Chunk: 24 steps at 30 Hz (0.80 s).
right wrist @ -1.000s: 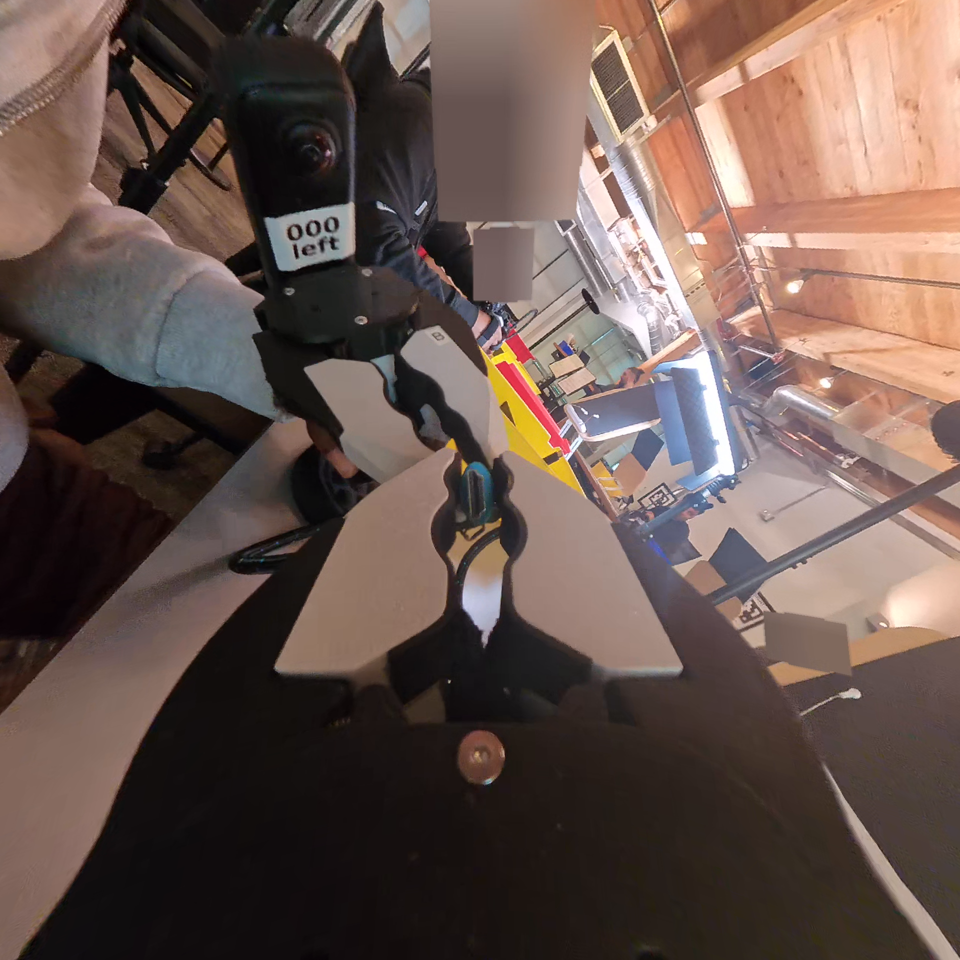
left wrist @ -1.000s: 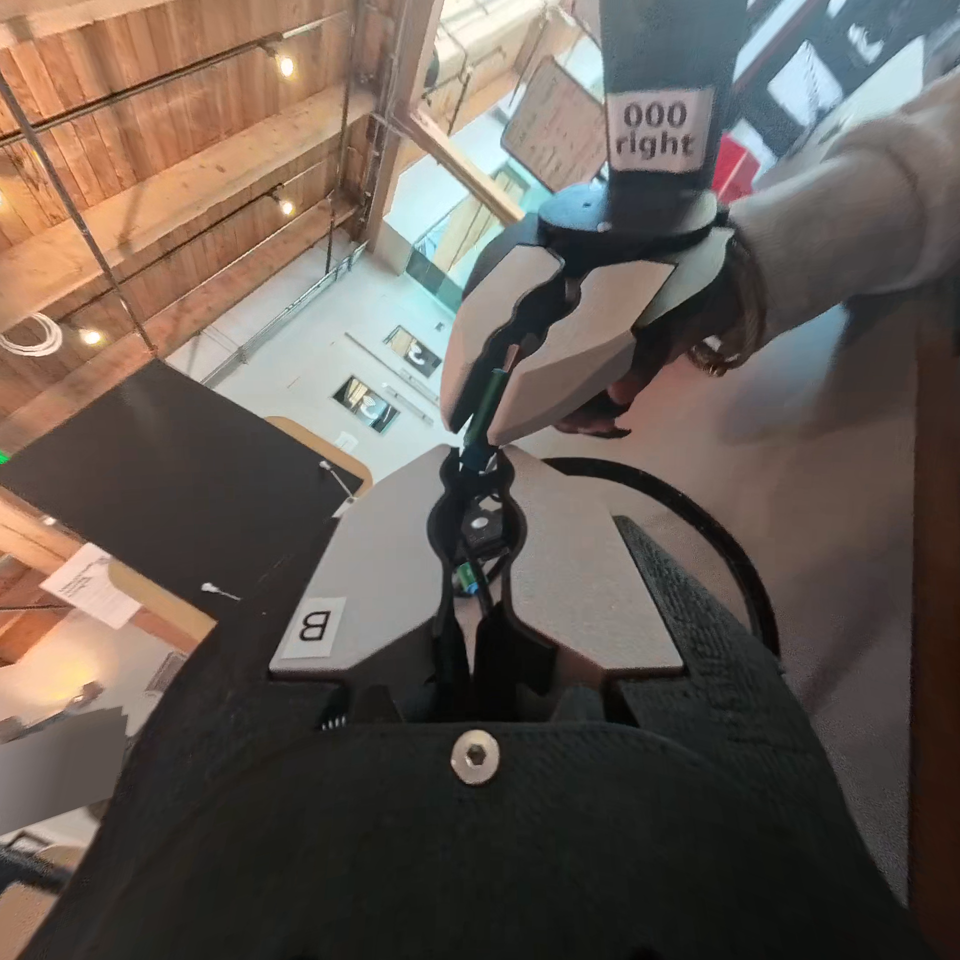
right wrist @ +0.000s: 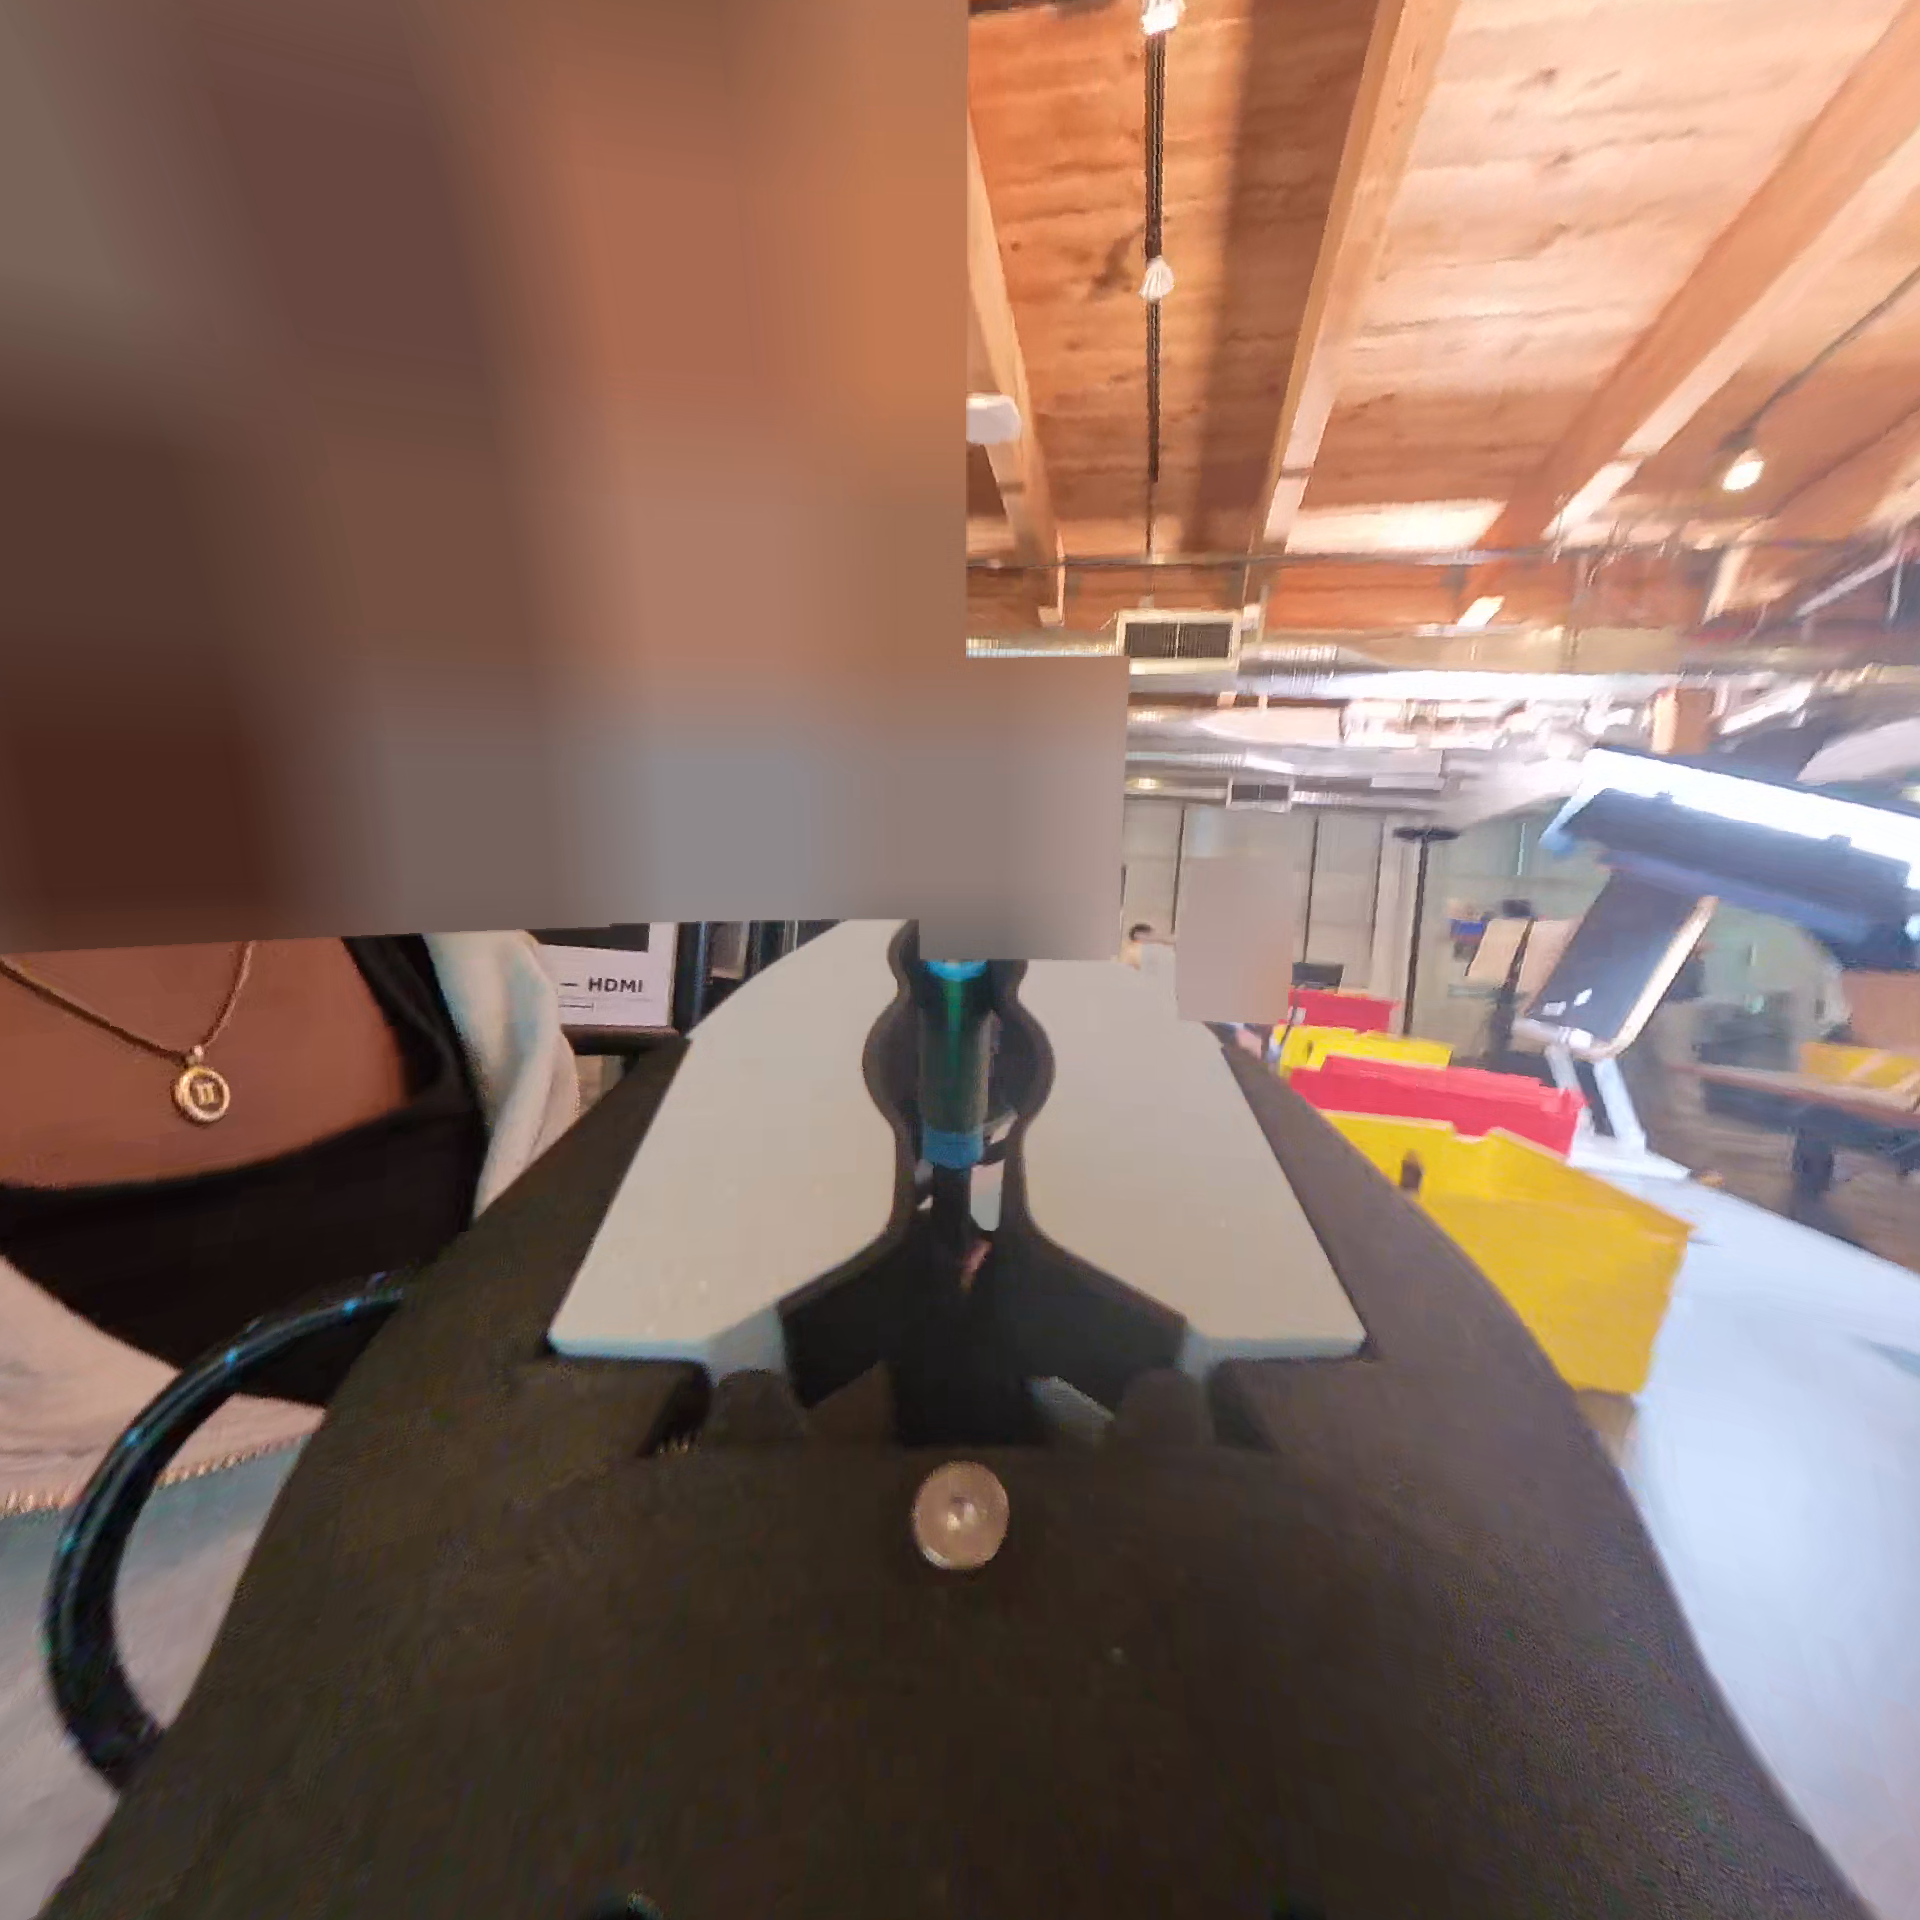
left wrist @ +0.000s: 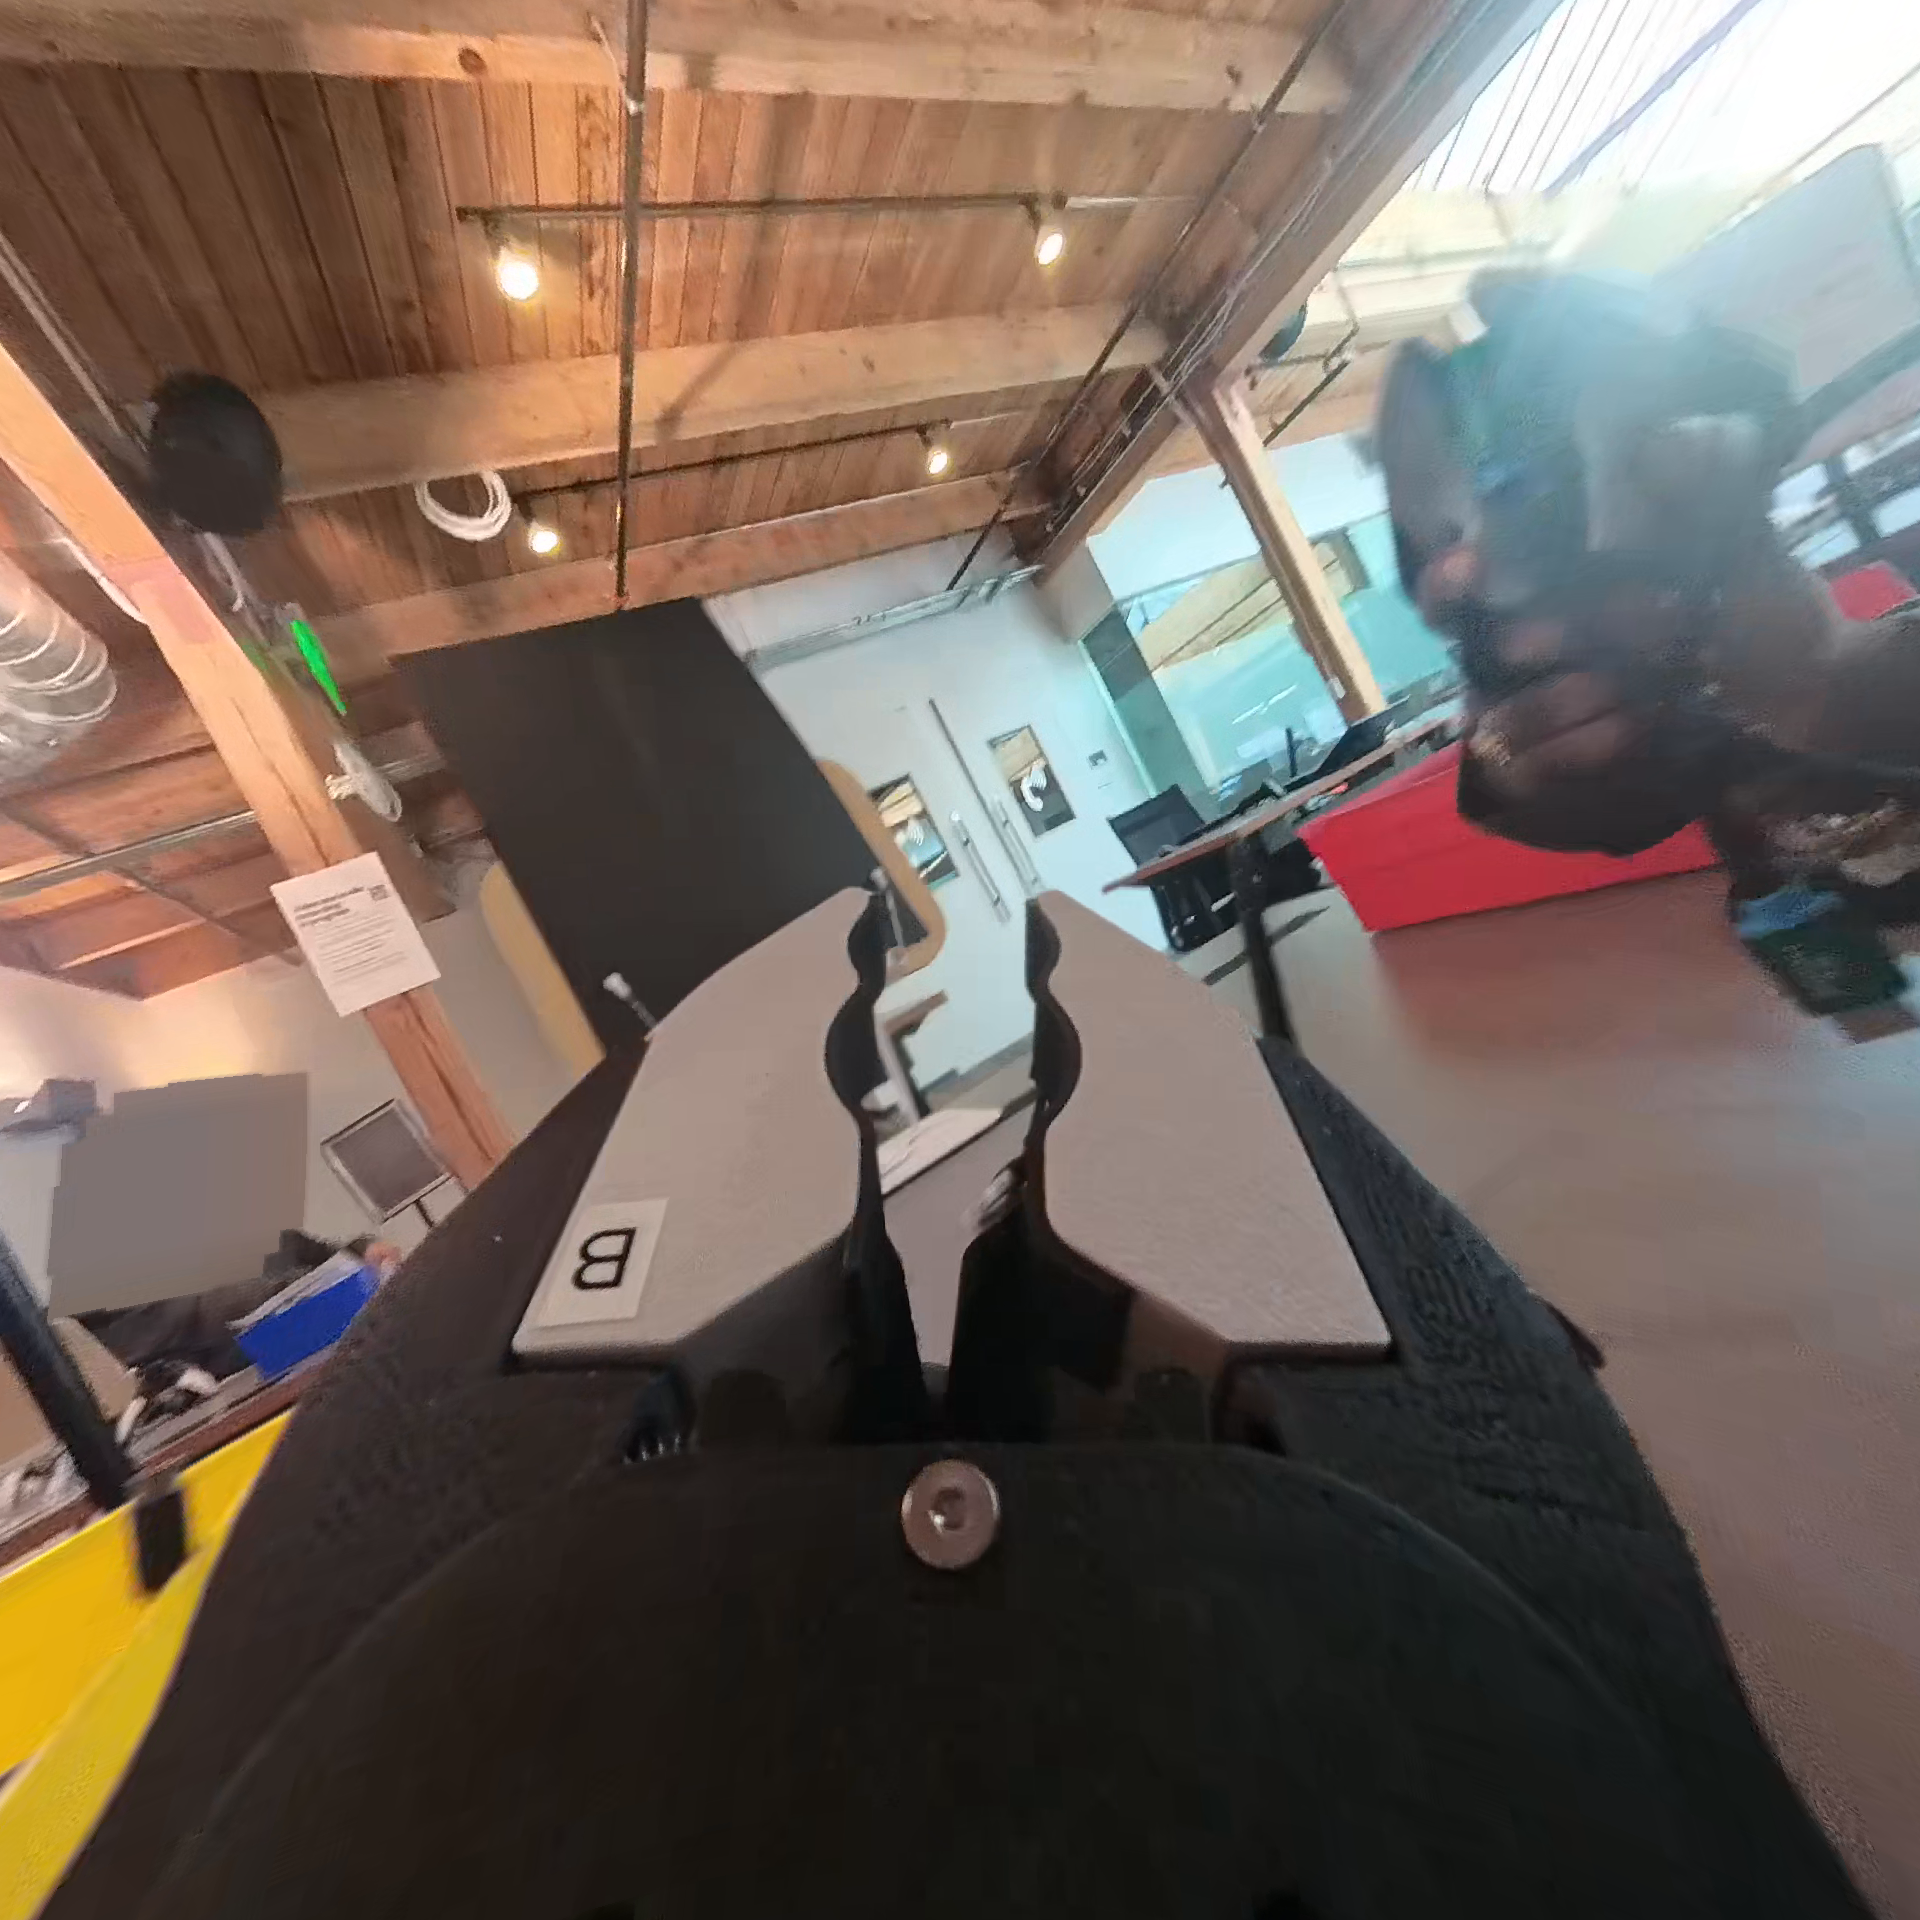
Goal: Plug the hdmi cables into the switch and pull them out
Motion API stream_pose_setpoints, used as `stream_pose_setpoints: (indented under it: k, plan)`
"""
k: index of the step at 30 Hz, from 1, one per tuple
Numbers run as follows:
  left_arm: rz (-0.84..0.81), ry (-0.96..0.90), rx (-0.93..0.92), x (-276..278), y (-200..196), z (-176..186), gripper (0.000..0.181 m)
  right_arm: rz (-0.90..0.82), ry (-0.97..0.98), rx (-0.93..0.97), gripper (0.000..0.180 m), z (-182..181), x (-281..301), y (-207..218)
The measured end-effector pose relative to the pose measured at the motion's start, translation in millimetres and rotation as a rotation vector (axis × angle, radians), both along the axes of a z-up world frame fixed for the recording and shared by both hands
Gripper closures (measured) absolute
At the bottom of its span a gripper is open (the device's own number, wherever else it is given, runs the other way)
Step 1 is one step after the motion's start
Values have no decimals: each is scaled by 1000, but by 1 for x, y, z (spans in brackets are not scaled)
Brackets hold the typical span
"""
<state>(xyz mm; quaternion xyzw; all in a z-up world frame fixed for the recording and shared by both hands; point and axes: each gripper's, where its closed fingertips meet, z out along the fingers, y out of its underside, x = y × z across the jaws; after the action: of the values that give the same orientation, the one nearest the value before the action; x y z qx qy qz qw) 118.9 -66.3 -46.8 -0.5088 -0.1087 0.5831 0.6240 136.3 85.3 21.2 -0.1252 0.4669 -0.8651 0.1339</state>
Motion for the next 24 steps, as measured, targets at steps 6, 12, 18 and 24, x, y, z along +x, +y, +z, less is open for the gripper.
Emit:
stream_pose_setpoints:
  k: [6, 12, 18, 24]
  plan:
    - [100, 104, -175, -2, 66, -10, 148, -37, -45, 221, 169, 3, 8, -47]
    - [293, 280, -238, 1, 78, 4, 136, 43, -308, 333, 169, 9, 14, -85]
    - [362, 371, -251, 10, 76, 16, 136, -17, -636, 365, 168, -25, -27, -106]
    - [198, 236, -121, 6, 65, 4, 173, -54, -724, 372, 168, -47, -40, -104]
